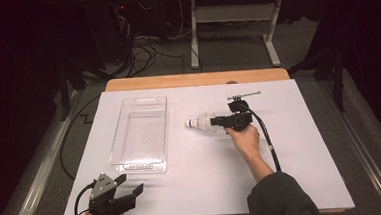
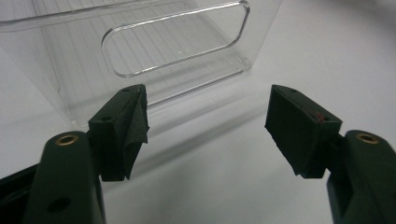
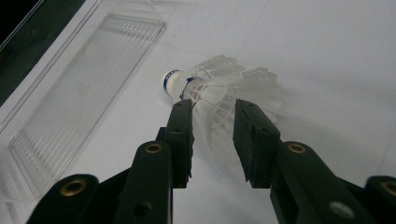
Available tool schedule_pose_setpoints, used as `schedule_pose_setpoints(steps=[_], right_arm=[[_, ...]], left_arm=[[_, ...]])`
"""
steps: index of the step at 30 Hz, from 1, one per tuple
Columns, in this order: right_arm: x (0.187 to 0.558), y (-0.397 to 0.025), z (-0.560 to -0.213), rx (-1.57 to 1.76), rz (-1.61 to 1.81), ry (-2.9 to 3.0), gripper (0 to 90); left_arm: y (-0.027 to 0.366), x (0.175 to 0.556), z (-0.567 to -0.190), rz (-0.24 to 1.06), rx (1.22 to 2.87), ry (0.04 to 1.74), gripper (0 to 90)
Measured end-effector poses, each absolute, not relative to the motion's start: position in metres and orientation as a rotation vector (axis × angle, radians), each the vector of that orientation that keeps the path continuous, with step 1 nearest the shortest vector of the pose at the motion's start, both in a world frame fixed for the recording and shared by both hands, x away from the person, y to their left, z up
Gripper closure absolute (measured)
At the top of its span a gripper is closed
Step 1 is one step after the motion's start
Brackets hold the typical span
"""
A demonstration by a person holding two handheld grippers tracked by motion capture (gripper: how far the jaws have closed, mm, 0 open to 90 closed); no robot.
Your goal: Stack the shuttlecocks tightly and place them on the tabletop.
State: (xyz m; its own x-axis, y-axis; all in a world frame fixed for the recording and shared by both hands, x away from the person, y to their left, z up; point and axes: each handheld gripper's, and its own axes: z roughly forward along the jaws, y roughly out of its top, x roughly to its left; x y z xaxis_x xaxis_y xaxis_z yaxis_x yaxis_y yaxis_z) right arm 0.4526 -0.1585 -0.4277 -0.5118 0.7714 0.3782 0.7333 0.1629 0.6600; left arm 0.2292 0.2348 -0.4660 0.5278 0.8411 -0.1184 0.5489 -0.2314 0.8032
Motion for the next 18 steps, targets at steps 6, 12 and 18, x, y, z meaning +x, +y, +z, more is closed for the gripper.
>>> schedule_pose_setpoints(steps=[6, 12, 18], right_arm=[[0.449, -0.163, -0.426, 1.502, 1.276, 2.35, 66.5], [0.444, -0.17, -0.422, 1.494, 1.262, 2.33, 64.1], [0.437, -0.176, -0.415, 1.459, 1.241, 2.326, 62.0]], left_arm=[[0.234, 0.23, -0.466, 0.433, 1.919, 1.138, 30.5], [0.234, 0.23, -0.466, 0.433, 1.919, 1.14, 30.5], [0.234, 0.23, -0.467, 0.428, 1.917, 1.143, 30.8]])
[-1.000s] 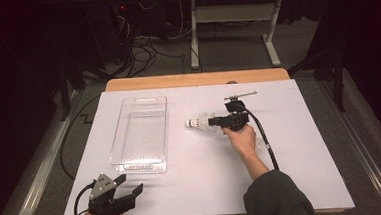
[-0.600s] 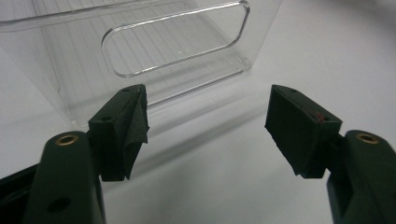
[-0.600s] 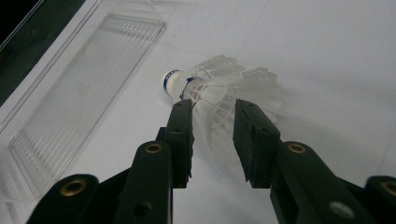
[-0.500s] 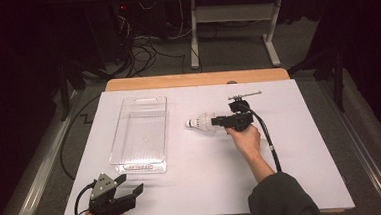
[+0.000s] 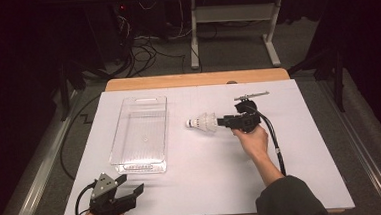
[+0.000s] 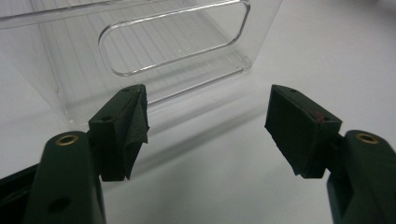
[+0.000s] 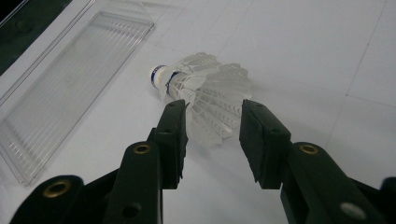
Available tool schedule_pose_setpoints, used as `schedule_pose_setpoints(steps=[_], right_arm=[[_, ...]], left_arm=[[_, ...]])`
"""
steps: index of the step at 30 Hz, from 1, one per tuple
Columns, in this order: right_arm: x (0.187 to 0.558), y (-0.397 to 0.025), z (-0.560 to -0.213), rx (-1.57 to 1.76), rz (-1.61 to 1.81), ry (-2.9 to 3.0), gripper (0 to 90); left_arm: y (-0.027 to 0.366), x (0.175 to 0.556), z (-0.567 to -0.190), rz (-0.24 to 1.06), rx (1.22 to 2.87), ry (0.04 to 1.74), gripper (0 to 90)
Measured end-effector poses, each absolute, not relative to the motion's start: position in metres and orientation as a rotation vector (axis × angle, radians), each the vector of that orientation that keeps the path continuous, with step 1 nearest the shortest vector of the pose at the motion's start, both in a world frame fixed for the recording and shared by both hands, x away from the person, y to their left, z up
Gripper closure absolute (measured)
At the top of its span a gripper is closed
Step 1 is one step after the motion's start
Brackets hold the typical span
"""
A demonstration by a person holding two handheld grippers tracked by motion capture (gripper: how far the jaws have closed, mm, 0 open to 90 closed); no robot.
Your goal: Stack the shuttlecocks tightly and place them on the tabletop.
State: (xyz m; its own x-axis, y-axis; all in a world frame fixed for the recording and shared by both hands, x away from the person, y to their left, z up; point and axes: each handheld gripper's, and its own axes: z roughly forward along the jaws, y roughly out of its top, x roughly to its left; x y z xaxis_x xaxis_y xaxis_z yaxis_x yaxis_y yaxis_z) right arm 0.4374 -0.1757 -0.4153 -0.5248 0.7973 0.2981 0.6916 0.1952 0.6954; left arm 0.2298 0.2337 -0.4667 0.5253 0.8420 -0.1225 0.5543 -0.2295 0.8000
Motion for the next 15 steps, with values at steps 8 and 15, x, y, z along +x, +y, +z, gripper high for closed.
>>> schedule_pose_setpoints(steps=[8, 15], right_arm=[[0.427, -0.188, -0.406, 1.419, 1.213, 2.317, 61.7], [0.422, -0.201, -0.402, 1.422, 1.192, 2.295, 61.6]], left_arm=[[0.234, 0.229, -0.466, 0.432, 1.916, 1.142, 31.0], [0.233, 0.23, -0.466, 0.431, 1.919, 1.143, 31.0]])
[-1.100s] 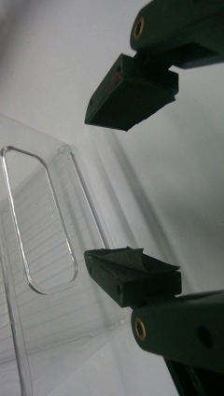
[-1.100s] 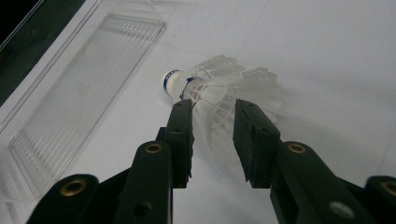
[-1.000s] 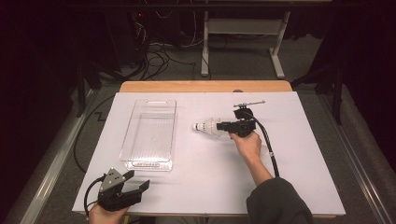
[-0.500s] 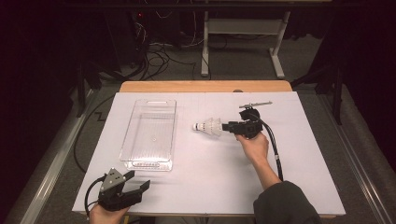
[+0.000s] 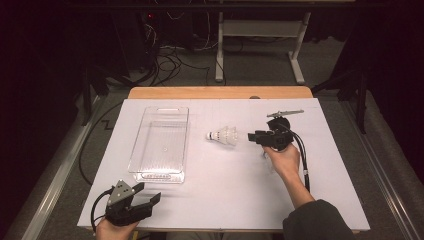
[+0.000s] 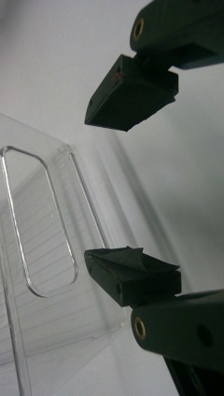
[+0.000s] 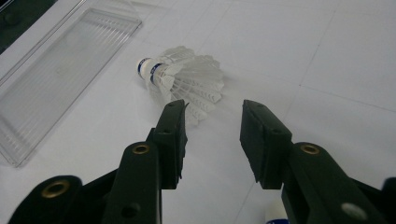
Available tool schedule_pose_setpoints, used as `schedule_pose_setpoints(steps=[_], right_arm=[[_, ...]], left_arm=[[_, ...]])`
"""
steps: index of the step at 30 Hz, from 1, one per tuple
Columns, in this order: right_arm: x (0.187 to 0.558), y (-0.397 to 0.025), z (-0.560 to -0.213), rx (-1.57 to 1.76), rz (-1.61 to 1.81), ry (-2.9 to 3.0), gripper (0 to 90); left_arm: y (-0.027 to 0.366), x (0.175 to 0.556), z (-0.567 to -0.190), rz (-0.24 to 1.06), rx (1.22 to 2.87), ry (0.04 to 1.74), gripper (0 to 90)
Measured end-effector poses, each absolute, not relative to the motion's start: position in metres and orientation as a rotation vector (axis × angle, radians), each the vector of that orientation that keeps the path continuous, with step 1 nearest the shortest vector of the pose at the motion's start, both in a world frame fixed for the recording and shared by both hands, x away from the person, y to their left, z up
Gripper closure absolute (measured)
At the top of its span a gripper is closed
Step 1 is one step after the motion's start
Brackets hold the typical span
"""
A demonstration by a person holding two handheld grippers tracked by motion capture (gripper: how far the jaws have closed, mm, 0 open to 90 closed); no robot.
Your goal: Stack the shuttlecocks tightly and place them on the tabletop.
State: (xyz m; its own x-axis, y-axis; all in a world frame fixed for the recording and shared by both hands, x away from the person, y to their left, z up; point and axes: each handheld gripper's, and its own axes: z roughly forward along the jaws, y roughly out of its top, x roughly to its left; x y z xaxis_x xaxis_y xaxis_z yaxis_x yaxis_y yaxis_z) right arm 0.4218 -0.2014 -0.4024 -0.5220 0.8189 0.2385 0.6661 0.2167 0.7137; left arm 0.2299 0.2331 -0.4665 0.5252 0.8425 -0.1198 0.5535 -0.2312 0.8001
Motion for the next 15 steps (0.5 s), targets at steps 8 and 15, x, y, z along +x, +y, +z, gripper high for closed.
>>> schedule_pose_setpoints(steps=[8, 15], right_arm=[[0.417, -0.21, -0.399, 1.42, 1.187, 2.282, 61.6], [0.408, -0.212, -0.397, 1.406, 1.168, 2.287, 61.6]], left_arm=[[0.232, 0.23, -0.467, 0.43, 1.923, 1.143, 31.0], [0.232, 0.23, -0.467, 0.429, 1.921, 1.143, 31.0]])
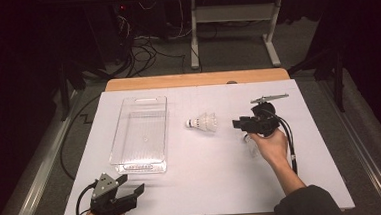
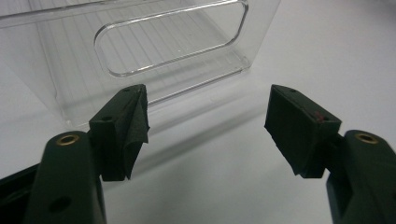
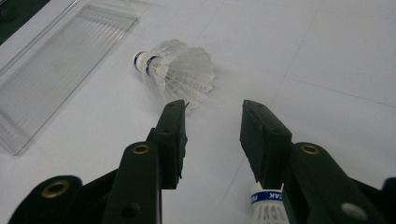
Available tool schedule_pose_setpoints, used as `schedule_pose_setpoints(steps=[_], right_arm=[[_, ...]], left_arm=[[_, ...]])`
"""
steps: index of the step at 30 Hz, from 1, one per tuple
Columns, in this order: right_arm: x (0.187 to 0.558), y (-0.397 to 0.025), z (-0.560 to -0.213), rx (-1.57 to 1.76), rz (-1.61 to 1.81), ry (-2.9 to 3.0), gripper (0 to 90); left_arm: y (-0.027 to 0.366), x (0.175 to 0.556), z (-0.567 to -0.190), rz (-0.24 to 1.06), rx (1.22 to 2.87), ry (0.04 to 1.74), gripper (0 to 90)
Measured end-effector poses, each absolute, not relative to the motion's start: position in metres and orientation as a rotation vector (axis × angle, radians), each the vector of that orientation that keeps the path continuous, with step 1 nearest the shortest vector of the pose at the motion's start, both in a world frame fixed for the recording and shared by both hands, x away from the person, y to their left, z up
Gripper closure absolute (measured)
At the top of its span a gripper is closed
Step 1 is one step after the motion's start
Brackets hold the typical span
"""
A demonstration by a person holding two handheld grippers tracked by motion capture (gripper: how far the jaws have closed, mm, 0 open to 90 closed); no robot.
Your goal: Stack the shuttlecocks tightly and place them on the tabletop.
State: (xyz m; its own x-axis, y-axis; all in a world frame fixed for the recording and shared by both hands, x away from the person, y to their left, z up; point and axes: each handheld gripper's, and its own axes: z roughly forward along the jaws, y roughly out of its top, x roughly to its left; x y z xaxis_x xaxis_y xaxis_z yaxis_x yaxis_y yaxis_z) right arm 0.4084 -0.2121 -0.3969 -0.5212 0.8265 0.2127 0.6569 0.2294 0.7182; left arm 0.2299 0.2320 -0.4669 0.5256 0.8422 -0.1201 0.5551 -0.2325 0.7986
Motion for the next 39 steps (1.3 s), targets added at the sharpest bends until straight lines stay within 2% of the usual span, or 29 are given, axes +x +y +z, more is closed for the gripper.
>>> schedule_pose_setpoints(steps=[39], right_arm=[[0.353, -0.226, -0.39, 1.317, 1.104, 2.324, 61.5]], left_arm=[[0.23, 0.232, -0.467, 0.425, 1.928, 1.135, 31.4]])
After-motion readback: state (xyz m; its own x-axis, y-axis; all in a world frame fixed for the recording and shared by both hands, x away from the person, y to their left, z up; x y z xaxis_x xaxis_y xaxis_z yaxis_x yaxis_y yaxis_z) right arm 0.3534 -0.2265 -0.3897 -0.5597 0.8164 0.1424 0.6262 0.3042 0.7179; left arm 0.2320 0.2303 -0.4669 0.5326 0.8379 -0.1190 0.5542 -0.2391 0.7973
